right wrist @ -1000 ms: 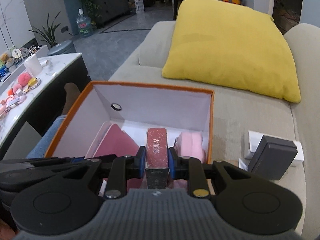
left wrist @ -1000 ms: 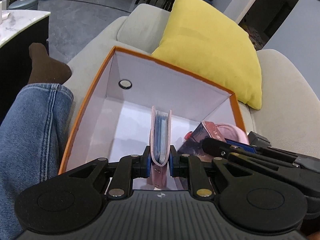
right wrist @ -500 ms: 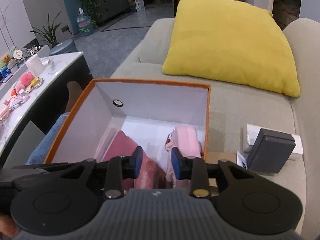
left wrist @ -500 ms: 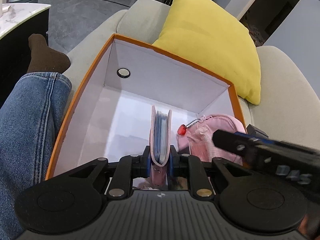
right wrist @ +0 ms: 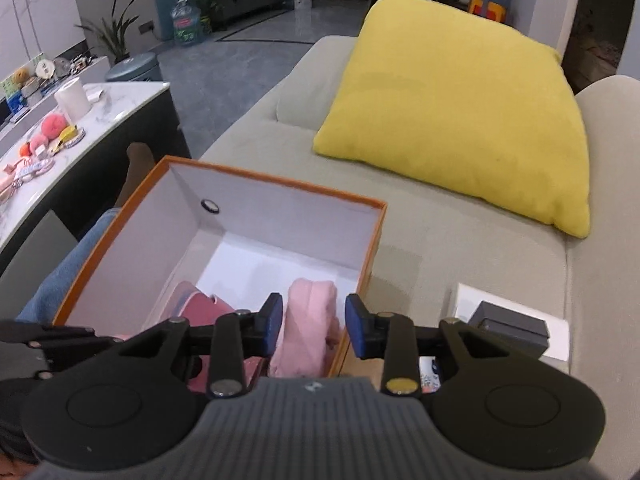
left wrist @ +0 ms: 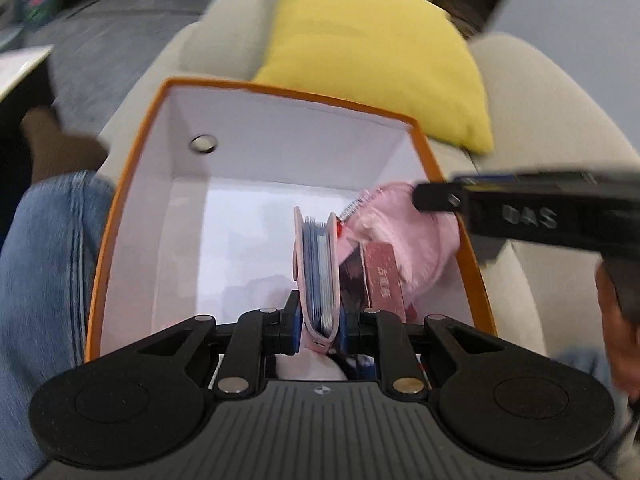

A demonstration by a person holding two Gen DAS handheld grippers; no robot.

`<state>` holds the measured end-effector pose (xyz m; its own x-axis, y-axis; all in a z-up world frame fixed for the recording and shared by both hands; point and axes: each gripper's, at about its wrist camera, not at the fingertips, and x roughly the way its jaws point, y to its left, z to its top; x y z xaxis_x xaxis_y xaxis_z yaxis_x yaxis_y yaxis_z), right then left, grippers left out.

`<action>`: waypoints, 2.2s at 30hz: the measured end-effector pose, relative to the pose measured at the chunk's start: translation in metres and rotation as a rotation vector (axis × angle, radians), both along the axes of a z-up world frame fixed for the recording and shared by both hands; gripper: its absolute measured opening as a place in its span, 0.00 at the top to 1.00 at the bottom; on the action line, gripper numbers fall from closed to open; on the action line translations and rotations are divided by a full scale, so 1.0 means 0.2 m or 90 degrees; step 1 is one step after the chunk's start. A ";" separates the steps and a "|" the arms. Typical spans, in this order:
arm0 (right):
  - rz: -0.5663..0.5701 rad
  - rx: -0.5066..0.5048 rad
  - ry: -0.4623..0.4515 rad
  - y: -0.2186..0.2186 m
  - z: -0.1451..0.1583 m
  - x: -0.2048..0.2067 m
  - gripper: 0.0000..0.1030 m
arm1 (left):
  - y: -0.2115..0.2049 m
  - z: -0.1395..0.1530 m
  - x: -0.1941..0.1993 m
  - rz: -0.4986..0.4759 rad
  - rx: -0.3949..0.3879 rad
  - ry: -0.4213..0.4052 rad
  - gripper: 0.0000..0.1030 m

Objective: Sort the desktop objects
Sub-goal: 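Lower the picture box and open the right gripper while the left lowers and releases the card holder, then grasp the white lotion tube with the right gripper while the left grasps a thin card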

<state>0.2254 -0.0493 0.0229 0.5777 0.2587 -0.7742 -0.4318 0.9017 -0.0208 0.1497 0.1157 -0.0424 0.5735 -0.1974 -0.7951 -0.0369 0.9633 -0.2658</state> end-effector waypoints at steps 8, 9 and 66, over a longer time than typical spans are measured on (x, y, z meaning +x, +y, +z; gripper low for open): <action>-0.004 0.019 0.022 -0.03 -0.01 -0.03 0.76 | -0.06 -0.01 0.00 -0.084 0.023 -0.012 0.75; -0.004 0.026 0.031 -0.04 -0.01 -0.04 0.77 | -0.05 -0.01 0.00 -0.080 0.014 -0.012 0.74; -0.047 0.033 0.147 -0.54 -0.32 0.03 0.54 | -0.52 0.26 0.18 -0.152 0.049 -0.081 0.58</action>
<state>0.2319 -0.1582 -0.0417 0.4055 0.2650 -0.8749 -0.3525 0.9284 0.1178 0.1859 0.0127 0.0098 0.6139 -0.2810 -0.7377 0.2225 0.9582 -0.1799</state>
